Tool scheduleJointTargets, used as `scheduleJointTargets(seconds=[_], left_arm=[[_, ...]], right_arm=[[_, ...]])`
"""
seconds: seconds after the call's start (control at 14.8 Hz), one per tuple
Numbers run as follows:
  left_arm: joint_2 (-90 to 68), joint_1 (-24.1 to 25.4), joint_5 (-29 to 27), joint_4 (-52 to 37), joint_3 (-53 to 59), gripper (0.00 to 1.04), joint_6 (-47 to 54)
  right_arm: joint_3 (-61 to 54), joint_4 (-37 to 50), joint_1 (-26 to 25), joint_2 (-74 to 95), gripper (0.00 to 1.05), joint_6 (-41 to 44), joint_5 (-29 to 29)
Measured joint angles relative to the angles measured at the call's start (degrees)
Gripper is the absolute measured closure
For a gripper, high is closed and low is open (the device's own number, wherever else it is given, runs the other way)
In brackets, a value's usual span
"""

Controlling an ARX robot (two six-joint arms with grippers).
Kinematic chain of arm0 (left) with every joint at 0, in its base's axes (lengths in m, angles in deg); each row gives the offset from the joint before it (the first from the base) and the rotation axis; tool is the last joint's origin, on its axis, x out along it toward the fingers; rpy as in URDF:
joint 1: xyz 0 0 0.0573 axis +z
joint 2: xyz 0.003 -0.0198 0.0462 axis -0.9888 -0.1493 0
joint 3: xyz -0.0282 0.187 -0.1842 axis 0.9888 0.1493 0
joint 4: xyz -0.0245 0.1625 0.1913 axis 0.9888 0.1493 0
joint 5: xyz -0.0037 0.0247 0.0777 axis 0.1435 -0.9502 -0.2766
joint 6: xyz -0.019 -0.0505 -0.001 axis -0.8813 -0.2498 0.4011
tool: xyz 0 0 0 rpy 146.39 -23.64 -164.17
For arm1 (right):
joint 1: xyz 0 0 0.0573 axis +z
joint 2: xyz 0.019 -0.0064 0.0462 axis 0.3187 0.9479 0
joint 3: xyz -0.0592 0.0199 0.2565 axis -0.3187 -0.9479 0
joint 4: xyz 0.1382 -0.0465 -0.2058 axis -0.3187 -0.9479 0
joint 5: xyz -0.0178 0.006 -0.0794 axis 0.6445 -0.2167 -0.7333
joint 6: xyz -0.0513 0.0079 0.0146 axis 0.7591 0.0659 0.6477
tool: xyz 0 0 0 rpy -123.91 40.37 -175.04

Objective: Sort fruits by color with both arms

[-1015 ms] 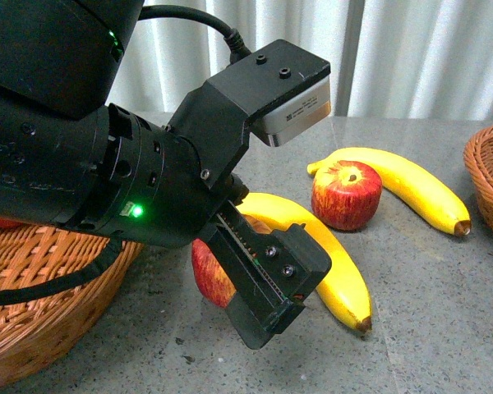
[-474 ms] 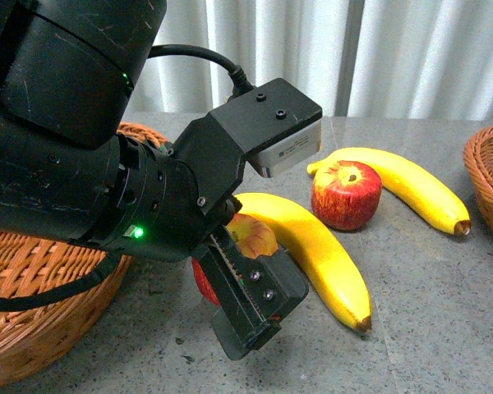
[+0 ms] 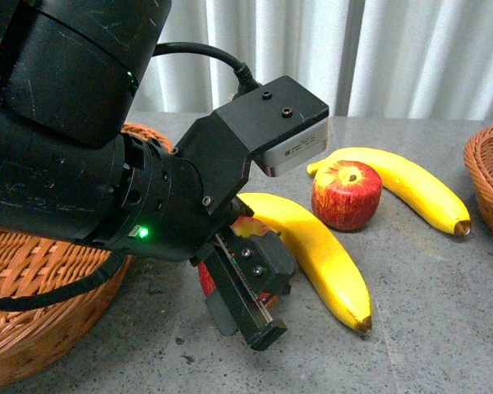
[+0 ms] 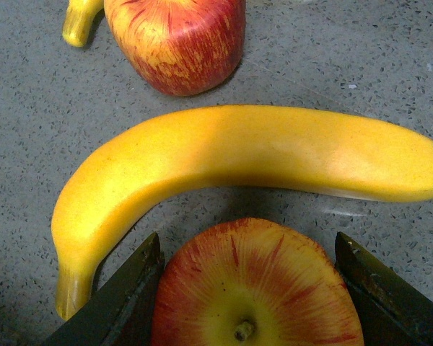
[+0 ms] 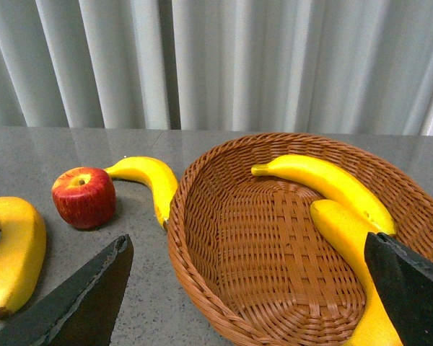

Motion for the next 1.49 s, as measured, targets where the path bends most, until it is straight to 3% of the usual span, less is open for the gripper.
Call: scheduleJointTargets(seconds=[0.47,0.81,1.02,1.49], left_arm=[[8.02,3.04,-4.87,-1.29,-5.68,0.42,-4.85],[14.60,12.87,-23.78,2.67,-6.93,0.43,-22.43],[13.38,17.29,-24.81,3.63,-4.48,0.43,-32.81],[10.32,17.16,-24.92,5.25,-4.39,0.41,-40.89]], right_arm=[[0.00,0.00,0.00,0.00,0.07,0.00,0.00],[0.00,0.00,0.00,0.00,0.07,0.00,0.00],[0.00,0.00,0.00,0.00,0.07,0.00,0.00],[0.00,0.00,0.00,0.00,0.07,0.00,-0.02]])
